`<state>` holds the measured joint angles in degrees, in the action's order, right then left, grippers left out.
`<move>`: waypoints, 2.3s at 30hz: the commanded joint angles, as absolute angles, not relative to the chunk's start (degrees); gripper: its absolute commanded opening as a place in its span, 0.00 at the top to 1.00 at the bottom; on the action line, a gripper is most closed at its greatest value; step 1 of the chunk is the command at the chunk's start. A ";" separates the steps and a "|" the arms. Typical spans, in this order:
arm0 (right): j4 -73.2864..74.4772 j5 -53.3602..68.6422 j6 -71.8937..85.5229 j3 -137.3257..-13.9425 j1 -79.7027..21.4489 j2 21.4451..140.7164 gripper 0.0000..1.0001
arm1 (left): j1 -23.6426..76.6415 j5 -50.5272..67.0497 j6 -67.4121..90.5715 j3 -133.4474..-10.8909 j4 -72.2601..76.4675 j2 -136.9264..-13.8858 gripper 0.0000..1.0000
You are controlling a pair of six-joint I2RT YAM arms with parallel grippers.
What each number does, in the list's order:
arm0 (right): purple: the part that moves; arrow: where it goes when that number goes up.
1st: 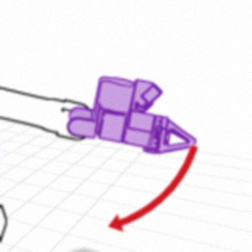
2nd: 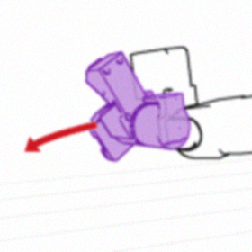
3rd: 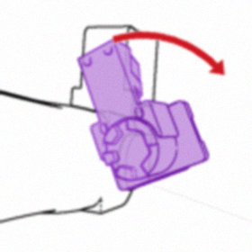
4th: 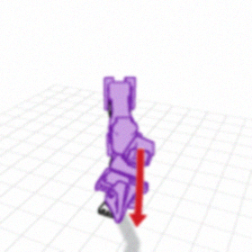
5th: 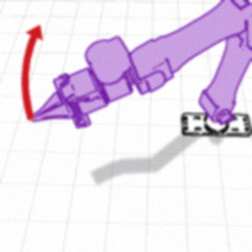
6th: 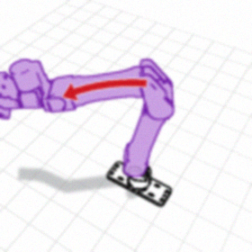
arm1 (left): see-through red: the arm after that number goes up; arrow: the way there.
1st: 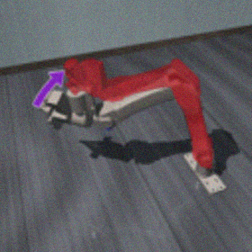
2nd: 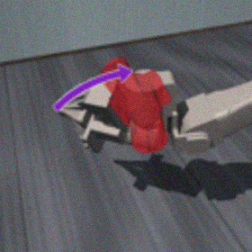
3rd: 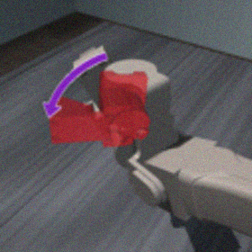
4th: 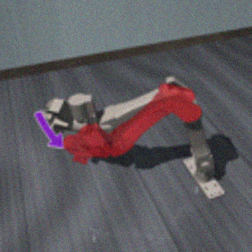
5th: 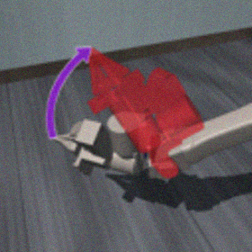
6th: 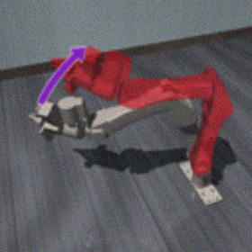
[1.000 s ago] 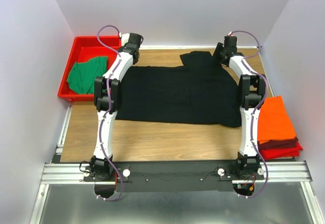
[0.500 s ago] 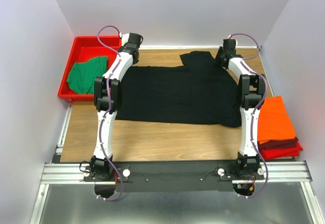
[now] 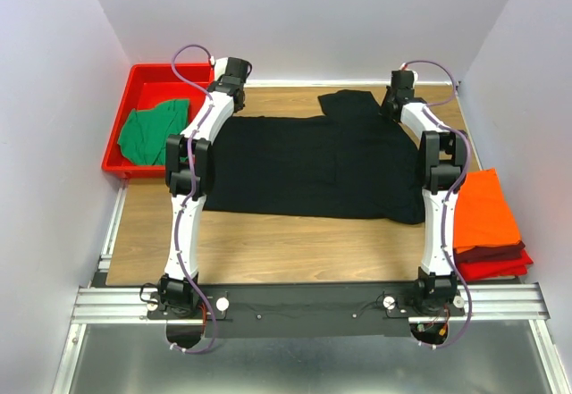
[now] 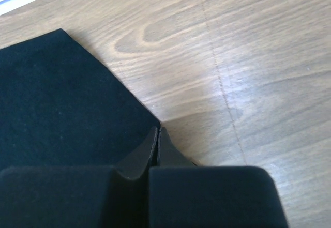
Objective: Fold and stack the t-shirts
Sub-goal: Fold the tshirt
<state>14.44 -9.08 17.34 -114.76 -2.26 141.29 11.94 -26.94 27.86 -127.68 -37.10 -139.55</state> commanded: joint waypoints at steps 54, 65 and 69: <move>15.73 -7.21 18.11 -102.66 -0.26 129.46 1.00 | 9.58 -28.30 28.22 -141.77 -39.46 -153.37 0.06; 15.56 -6.77 18.11 -102.92 1.14 129.64 1.00 | 10.46 -30.14 27.16 -140.36 -39.11 -151.62 0.01; 15.47 -6.42 18.37 -102.92 1.32 129.55 1.00 | 10.46 -32.17 27.86 -140.54 -42.09 -151.70 0.01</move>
